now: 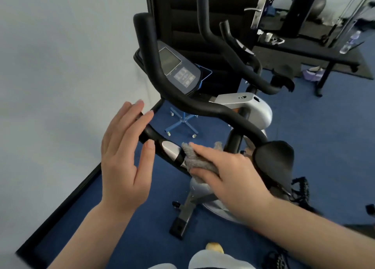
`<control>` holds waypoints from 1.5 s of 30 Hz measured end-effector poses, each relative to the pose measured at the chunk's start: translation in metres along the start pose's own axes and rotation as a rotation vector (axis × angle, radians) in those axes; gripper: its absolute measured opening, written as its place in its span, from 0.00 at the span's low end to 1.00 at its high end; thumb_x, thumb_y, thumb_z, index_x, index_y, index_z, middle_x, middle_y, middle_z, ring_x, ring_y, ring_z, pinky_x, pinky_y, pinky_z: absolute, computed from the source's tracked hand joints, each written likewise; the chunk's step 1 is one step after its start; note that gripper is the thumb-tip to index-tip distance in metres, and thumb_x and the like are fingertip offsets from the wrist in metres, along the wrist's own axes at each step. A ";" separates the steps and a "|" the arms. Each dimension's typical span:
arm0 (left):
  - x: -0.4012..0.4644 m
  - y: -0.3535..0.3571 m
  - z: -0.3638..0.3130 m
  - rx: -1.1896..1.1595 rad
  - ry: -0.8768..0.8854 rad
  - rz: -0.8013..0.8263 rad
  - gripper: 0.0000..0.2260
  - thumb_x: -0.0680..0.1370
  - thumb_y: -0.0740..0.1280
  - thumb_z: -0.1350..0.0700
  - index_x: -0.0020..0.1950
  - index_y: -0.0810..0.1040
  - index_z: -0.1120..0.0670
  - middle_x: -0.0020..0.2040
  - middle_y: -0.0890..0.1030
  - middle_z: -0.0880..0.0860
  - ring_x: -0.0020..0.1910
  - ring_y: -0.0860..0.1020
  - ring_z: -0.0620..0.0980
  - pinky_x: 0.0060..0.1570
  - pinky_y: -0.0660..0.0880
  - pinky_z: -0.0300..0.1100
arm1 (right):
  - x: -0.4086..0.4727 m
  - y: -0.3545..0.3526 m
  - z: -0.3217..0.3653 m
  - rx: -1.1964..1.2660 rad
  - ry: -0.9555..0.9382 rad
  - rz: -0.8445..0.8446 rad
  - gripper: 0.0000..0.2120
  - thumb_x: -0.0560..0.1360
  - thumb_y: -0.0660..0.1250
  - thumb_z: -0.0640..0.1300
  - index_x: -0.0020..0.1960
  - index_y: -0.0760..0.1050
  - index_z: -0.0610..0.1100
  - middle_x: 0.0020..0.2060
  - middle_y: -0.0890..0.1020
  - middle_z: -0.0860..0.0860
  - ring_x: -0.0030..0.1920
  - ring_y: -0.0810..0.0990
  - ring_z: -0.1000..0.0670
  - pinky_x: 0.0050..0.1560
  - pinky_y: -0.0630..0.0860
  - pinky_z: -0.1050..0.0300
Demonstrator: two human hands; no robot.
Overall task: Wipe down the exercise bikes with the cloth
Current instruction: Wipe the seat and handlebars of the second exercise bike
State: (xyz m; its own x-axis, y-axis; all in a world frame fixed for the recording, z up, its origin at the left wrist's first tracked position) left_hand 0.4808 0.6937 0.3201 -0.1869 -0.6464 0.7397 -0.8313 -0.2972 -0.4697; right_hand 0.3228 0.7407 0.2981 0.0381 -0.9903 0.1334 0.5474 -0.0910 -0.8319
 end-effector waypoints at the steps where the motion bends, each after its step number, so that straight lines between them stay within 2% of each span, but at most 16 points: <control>1: 0.000 -0.004 0.005 -0.042 -0.054 -0.023 0.17 0.77 0.59 0.66 0.66 0.72 0.64 0.69 0.70 0.58 0.72 0.66 0.54 0.70 0.63 0.46 | -0.006 0.002 -0.004 0.055 0.043 -0.036 0.18 0.75 0.66 0.52 0.64 0.69 0.60 0.47 0.84 0.56 0.45 0.80 0.52 0.47 0.76 0.54; 4: 0.001 -0.015 0.020 -0.122 -0.211 -0.058 0.18 0.78 0.59 0.65 0.67 0.71 0.60 0.67 0.74 0.53 0.68 0.71 0.48 0.68 0.66 0.45 | -0.024 0.008 -0.013 0.097 0.042 -0.129 0.13 0.72 0.69 0.52 0.53 0.68 0.60 0.52 0.82 0.60 0.51 0.80 0.58 0.53 0.75 0.56; 6: 0.002 -0.020 0.023 -0.112 -0.228 -0.037 0.17 0.78 0.58 0.63 0.67 0.72 0.59 0.66 0.76 0.50 0.67 0.72 0.46 0.67 0.67 0.45 | -0.031 0.005 -0.014 0.137 0.027 -0.234 0.13 0.70 0.67 0.61 0.50 0.74 0.56 0.59 0.79 0.62 0.63 0.73 0.62 0.67 0.67 0.58; 7: 0.002 -0.021 0.023 -0.110 -0.234 -0.024 0.17 0.78 0.58 0.63 0.67 0.72 0.58 0.66 0.76 0.50 0.67 0.72 0.46 0.66 0.67 0.45 | -0.033 0.004 -0.016 0.186 0.042 -0.262 0.16 0.71 0.63 0.65 0.50 0.77 0.55 0.61 0.78 0.63 0.64 0.72 0.64 0.68 0.66 0.58; 9: 0.000 -0.021 0.022 -0.112 -0.265 -0.007 0.18 0.78 0.58 0.62 0.68 0.72 0.56 0.67 0.75 0.48 0.68 0.71 0.45 0.67 0.66 0.42 | -0.033 0.003 -0.018 0.279 0.066 -0.279 0.16 0.73 0.59 0.65 0.50 0.79 0.57 0.59 0.78 0.66 0.62 0.73 0.66 0.62 0.71 0.61; 12: -0.002 -0.019 0.020 -0.113 -0.306 -0.003 0.19 0.78 0.58 0.61 0.69 0.71 0.54 0.68 0.73 0.46 0.69 0.69 0.42 0.67 0.64 0.36 | -0.024 0.007 -0.013 0.196 0.053 -0.286 0.12 0.73 0.62 0.58 0.54 0.75 0.59 0.51 0.80 0.68 0.50 0.78 0.66 0.48 0.73 0.70; 15: -0.004 -0.019 0.021 -0.119 -0.329 -0.018 0.19 0.78 0.58 0.60 0.69 0.71 0.53 0.68 0.73 0.45 0.69 0.69 0.41 0.67 0.64 0.35 | -0.001 0.008 0.005 0.106 0.032 -0.287 0.14 0.74 0.63 0.56 0.59 0.72 0.57 0.37 0.82 0.61 0.41 0.79 0.57 0.38 0.73 0.65; 17: -0.004 -0.018 0.021 -0.135 -0.343 -0.030 0.19 0.78 0.58 0.61 0.69 0.71 0.52 0.68 0.73 0.44 0.69 0.69 0.41 0.66 0.63 0.33 | 0.025 0.013 0.023 0.159 0.015 -0.213 0.13 0.77 0.62 0.55 0.60 0.72 0.55 0.39 0.83 0.57 0.40 0.80 0.55 0.41 0.75 0.60; 21: -0.003 -0.017 0.022 -0.163 -0.347 -0.019 0.18 0.79 0.57 0.57 0.68 0.70 0.48 0.69 0.72 0.44 0.70 0.68 0.41 0.67 0.64 0.33 | 0.046 0.027 0.041 0.302 -0.038 -0.105 0.17 0.76 0.66 0.50 0.64 0.71 0.52 0.52 0.81 0.57 0.54 0.78 0.57 0.55 0.74 0.59; 24: -0.002 -0.020 0.021 -0.158 -0.336 0.026 0.18 0.80 0.56 0.56 0.69 0.71 0.50 0.69 0.72 0.42 0.70 0.68 0.41 0.68 0.64 0.37 | 0.032 0.027 0.035 0.272 -0.052 -0.113 0.23 0.75 0.66 0.53 0.69 0.68 0.58 0.60 0.77 0.59 0.61 0.75 0.59 0.60 0.74 0.54; 26: 0.000 -0.022 0.022 -0.150 -0.338 0.043 0.17 0.80 0.57 0.57 0.69 0.71 0.49 0.69 0.72 0.41 0.70 0.67 0.40 0.68 0.64 0.35 | 0.037 0.027 0.038 0.213 -0.052 -0.073 0.24 0.76 0.64 0.55 0.71 0.64 0.60 0.56 0.79 0.60 0.54 0.77 0.59 0.55 0.75 0.58; 30: -0.001 -0.025 0.023 -0.171 -0.362 0.031 0.17 0.80 0.57 0.57 0.68 0.72 0.48 0.68 0.72 0.41 0.69 0.68 0.40 0.67 0.64 0.33 | 0.067 0.026 0.060 0.349 -0.063 -0.050 0.13 0.77 0.63 0.51 0.62 0.72 0.54 0.47 0.81 0.59 0.49 0.79 0.57 0.52 0.76 0.54; 34: 0.000 -0.030 0.017 -0.298 -0.397 -0.038 0.17 0.80 0.58 0.57 0.67 0.68 0.44 0.62 0.74 0.31 0.65 0.71 0.34 0.60 0.66 0.26 | 0.083 0.014 0.085 0.432 -0.151 -0.130 0.17 0.77 0.66 0.48 0.65 0.72 0.51 0.51 0.80 0.57 0.52 0.78 0.58 0.55 0.76 0.55; 39: -0.002 -0.032 0.021 -0.307 -0.435 -0.072 0.19 0.79 0.57 0.58 0.70 0.70 0.55 0.65 0.75 0.42 0.65 0.72 0.37 0.60 0.67 0.28 | 0.090 0.015 0.084 0.442 -0.172 -0.110 0.12 0.75 0.67 0.50 0.58 0.76 0.52 0.47 0.82 0.57 0.49 0.80 0.55 0.51 0.78 0.51; 42: -0.006 -0.027 0.018 -0.306 -0.449 -0.058 0.19 0.79 0.57 0.55 0.71 0.70 0.54 0.67 0.75 0.43 0.67 0.71 0.39 0.63 0.69 0.33 | 0.086 0.019 0.075 0.432 -0.130 -0.102 0.15 0.74 0.67 0.53 0.60 0.74 0.52 0.45 0.83 0.56 0.46 0.81 0.55 0.49 0.79 0.51; 45: -0.011 -0.021 0.014 -0.260 -0.416 -0.046 0.19 0.80 0.56 0.53 0.71 0.68 0.51 0.70 0.71 0.43 0.70 0.67 0.38 0.66 0.65 0.32 | 0.078 0.025 0.062 0.405 -0.087 -0.030 0.08 0.74 0.66 0.51 0.51 0.76 0.50 0.38 0.82 0.54 0.40 0.81 0.54 0.44 0.79 0.50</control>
State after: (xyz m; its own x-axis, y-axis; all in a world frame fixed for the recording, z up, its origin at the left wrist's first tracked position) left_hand 0.5077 0.6973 0.3157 0.0336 -0.8784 0.4768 -0.9469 -0.1806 -0.2659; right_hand 0.3909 0.6677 0.3211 0.0783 -0.9736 0.2142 0.8334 -0.0540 -0.5500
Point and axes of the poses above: each hand's wrist, its own x-axis towards the middle knuckle, its own y-axis out of the palm, z = x × y, the point moved 8 cm from there along x, towards the middle knuckle
